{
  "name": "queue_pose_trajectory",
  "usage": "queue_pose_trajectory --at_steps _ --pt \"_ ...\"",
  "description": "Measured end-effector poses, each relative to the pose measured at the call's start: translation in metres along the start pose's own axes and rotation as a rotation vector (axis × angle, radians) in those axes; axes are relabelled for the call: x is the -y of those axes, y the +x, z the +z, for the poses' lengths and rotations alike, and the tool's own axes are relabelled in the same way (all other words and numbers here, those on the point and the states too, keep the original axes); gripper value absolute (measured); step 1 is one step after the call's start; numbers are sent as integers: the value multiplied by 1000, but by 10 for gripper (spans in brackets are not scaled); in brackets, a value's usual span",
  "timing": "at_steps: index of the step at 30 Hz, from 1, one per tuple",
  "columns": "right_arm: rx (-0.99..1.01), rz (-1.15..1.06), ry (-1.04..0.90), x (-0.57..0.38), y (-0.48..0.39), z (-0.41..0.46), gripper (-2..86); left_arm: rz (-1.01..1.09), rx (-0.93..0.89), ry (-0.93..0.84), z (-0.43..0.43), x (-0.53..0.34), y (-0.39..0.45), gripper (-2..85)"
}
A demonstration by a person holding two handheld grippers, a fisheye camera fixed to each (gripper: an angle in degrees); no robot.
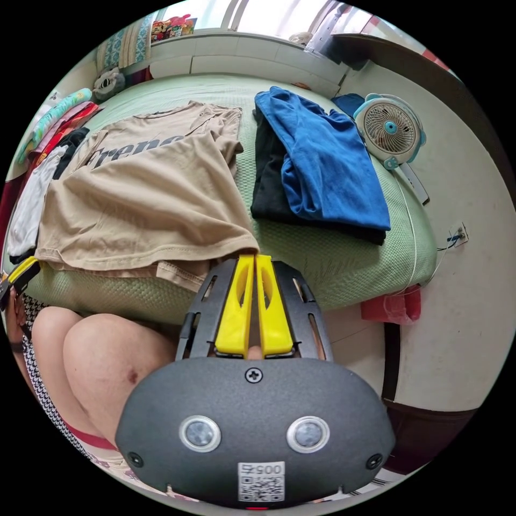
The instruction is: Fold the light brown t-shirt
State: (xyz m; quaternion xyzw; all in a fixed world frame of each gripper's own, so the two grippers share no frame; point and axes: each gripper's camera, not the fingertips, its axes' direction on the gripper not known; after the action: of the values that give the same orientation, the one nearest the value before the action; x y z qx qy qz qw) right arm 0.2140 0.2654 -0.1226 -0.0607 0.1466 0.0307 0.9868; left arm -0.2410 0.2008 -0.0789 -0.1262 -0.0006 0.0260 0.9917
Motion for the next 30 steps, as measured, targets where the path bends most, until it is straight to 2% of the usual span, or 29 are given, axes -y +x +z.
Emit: queue_pose_trajectory --at_steps 4,7,24,30 --pt "12 -4 6 -1 -1 -4 -15 9 -45 8 -12 -5 -3 24" --pt "32 -2 9 -2 -2 -8 -15 28 -11 12 -24 -10 -4 12" --pt "-13 56 78 -15 29 -46 -15 19 75 118 -119 -46 -32 6" --pt "-19 32 -3 -29 27 -23 -12 36 56 -19 -79 -67 -36 16"
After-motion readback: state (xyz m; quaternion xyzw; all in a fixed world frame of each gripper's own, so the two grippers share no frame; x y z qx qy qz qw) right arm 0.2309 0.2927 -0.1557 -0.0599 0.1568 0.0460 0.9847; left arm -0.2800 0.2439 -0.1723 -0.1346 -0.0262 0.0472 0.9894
